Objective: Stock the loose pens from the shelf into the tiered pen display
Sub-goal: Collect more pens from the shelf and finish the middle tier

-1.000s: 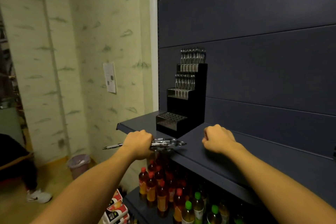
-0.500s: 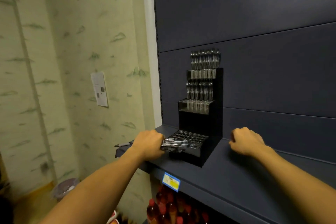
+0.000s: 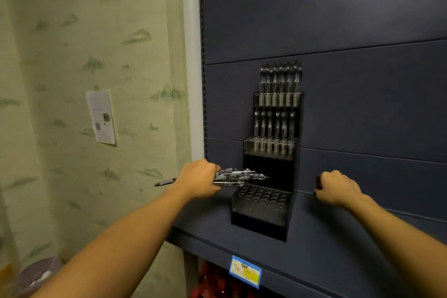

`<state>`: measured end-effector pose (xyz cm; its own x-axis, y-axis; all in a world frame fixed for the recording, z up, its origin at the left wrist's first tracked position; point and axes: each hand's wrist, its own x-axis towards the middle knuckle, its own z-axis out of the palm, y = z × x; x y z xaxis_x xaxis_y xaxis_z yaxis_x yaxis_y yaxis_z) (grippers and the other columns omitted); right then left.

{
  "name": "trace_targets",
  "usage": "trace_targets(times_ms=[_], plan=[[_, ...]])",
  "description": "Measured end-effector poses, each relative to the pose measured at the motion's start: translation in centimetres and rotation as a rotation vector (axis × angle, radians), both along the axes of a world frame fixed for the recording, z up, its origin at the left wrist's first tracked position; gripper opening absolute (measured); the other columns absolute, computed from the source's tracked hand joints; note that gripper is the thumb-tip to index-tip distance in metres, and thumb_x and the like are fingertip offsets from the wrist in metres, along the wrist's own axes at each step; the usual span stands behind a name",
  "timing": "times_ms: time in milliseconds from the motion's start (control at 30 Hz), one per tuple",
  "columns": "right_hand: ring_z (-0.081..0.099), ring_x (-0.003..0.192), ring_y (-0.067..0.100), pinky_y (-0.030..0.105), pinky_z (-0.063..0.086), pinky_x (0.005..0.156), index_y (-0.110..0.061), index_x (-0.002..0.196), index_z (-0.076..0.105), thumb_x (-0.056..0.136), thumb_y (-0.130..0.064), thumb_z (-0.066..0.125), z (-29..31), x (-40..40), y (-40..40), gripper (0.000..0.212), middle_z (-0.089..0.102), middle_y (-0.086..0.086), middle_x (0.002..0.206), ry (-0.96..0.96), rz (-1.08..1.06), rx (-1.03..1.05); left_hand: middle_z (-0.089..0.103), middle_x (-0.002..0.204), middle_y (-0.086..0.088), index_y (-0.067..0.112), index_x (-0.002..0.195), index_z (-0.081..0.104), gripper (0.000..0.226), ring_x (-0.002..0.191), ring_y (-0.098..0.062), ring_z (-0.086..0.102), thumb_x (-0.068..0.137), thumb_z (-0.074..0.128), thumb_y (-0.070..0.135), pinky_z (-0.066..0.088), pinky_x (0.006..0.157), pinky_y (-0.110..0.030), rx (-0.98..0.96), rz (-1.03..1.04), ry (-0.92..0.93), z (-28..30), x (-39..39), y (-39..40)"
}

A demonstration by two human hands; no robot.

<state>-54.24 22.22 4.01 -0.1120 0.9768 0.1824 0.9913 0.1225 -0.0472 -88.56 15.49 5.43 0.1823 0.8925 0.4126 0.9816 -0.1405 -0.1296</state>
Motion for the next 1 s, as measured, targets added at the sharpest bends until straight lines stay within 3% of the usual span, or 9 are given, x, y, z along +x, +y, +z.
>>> trace_targets(times_ms=[133,367,500,633,800,933,1000], plan=[[0.057,0.077,0.017,0.033,0.051,0.070,-0.022,0.085,0.048,0.095,-0.036,0.062,0.3,-1.0,-0.1,0.022,0.050,-0.004,0.081,-0.012,-0.056,0.025,0.070,0.089,-0.005,0.025,0.088,0.061,0.012,0.086,-0.029,0.066,0.086,0.060,0.037,0.042,0.064,-0.031,0.001,-0.093,0.023,-0.4,-1.3,2.8],[0.063,0.079,0.020,0.038,0.060,0.075,-0.015,0.094,0.060,0.094,-0.031,0.063,-0.3,-2.9,-1.2,0.017,0.057,0.001,0.083,-0.014,-0.216,0.072,0.064,0.083,0.002,0.030,0.084,0.058,0.010,0.080,-0.026,0.064,0.084,0.061,0.039,0.042,0.064,-0.032,0.012,-0.268,0.021,-0.8,-3.3,7.1],[0.063,0.071,0.020,0.037,0.059,0.068,-0.015,0.085,0.061,0.092,-0.029,0.063,0.1,-3.9,-2.8,0.016,0.060,0.002,0.077,-0.029,-0.316,0.099,0.055,0.076,0.006,0.031,0.080,0.054,0.012,0.069,-0.021,0.052,0.086,0.060,0.039,0.040,0.062,-0.031,-0.004,-0.380,0.005,-0.9,-3.9,8.9],[0.060,0.064,0.020,0.033,0.054,0.059,-0.012,0.077,0.064,0.090,-0.033,0.064,0.9,-5.0,-5.0,0.024,0.059,0.002,0.070,-0.055,-0.362,0.146,0.053,0.075,0.005,0.029,0.076,0.052,0.017,0.073,-0.026,0.058,0.087,0.059,0.041,0.038,0.062,-0.032,-0.017,-0.463,-0.005,-0.9,-4.1,10.2],[0.059,0.059,0.016,0.029,0.049,0.054,-0.016,0.076,0.070,0.091,-0.037,0.066,2.4,-7.3,-6.8,0.026,0.061,-0.001,0.063,-0.031,-0.221,0.179,0.051,0.072,0.008,0.030,0.071,0.048,0.025,0.068,-0.021,0.053,0.088,0.060,0.043,0.039,0.060,-0.031,-0.038,-0.533,-0.068,-1.3,-3.9,11.0],[0.066,0.067,0.010,0.029,0.057,0.063,-0.023,0.089,0.073,0.094,-0.049,0.066,3.3,-9.9,-7.2,0.027,0.070,-0.003,0.073,0.213,-0.018,0.101,0.054,0.072,0.009,0.029,0.074,0.051,0.021,0.069,-0.019,0.055,0.087,0.060,0.042,0.041,0.060,-0.031,-0.033,-0.569,-0.075,-1.6,-3.5,11.2],[0.068,0.066,0.007,0.024,0.056,0.060,-0.024,0.096,0.072,0.098,-0.046,0.062,3.4,-11.2,-7.0,0.024,0.074,0.000,0.079,0.355,0.037,0.029,0.052,0.071,0.010,0.029,0.074,0.051,0.020,0.068,-0.018,0.054,0.086,0.061,0.042,0.041,0.061,-0.031,-0.026,-0.570,-0.084,-1.5,-3.4,11.3]])
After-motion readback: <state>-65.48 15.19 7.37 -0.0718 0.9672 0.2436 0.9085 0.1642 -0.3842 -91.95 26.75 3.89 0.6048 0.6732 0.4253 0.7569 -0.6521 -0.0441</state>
